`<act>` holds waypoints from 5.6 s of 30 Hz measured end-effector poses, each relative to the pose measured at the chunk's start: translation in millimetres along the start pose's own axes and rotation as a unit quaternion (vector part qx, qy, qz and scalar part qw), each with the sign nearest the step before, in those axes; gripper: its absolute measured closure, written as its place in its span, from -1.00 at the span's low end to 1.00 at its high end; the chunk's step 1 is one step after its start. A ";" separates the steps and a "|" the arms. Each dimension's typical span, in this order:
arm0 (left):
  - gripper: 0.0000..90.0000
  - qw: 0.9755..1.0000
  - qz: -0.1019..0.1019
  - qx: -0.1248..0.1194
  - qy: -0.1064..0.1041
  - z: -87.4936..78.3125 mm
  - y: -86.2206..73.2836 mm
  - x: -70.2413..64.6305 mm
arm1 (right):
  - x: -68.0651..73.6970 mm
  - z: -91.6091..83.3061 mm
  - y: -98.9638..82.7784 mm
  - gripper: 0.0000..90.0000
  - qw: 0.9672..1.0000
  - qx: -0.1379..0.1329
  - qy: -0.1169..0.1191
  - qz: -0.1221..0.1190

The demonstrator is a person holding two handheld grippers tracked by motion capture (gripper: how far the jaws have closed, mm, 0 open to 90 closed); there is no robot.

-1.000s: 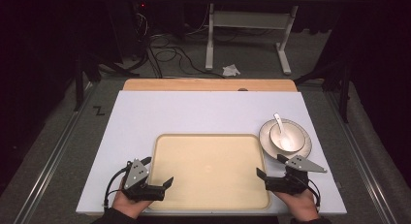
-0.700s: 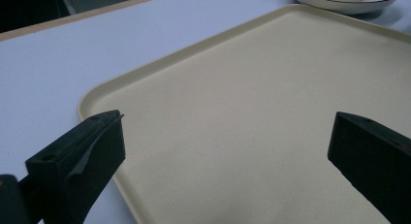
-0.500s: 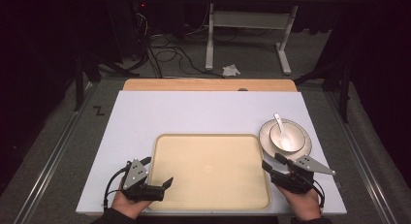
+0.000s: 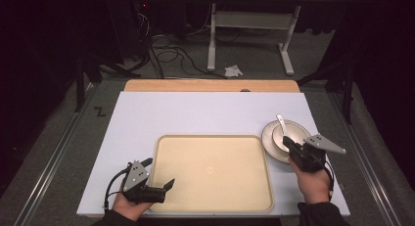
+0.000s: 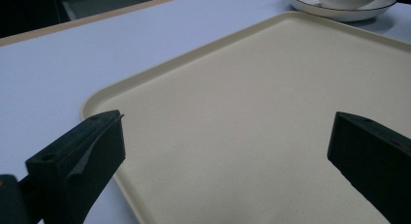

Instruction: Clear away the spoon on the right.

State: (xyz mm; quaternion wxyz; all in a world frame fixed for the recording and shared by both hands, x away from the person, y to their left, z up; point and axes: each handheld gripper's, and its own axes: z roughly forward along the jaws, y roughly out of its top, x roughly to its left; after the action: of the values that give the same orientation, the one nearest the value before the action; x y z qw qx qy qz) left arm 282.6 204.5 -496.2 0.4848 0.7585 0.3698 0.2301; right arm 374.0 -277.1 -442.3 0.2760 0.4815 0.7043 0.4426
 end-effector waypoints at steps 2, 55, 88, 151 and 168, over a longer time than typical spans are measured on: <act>-0.98 1.000 0.001 -0.001 -0.001 -0.3 0.2 -0.2 | -5.0 11.3 8.7 1.00 1.000 0.011 -0.018 0.000; -0.98 1.000 0.010 0.004 -0.001 -0.9 -0.5 -0.3 | 7.1 76.0 48.5 1.00 0.991 0.125 0.002 -0.050; -0.97 1.000 0.007 0.007 0.002 0.1 -1.1 0.4 | 16.1 26.8 10.8 1.00 0.993 0.087 0.028 -0.075; -0.97 1.000 0.010 0.012 -0.001 6.4 0.6 -1.1 | 6.6 -38.8 -46.0 1.00 0.998 0.033 -0.020 -0.044; -0.97 1.000 0.011 0.013 -0.006 10.4 1.5 -1.8 | -9.2 -59.4 -37.8 0.73 0.999 -0.037 0.005 0.007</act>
State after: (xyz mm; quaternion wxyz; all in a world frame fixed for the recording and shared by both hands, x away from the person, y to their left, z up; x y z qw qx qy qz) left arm 289.4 196.8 -499.3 0.4750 0.7698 0.3616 0.2259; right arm 312.7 -312.3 -449.2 0.2871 0.4737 0.6857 0.4723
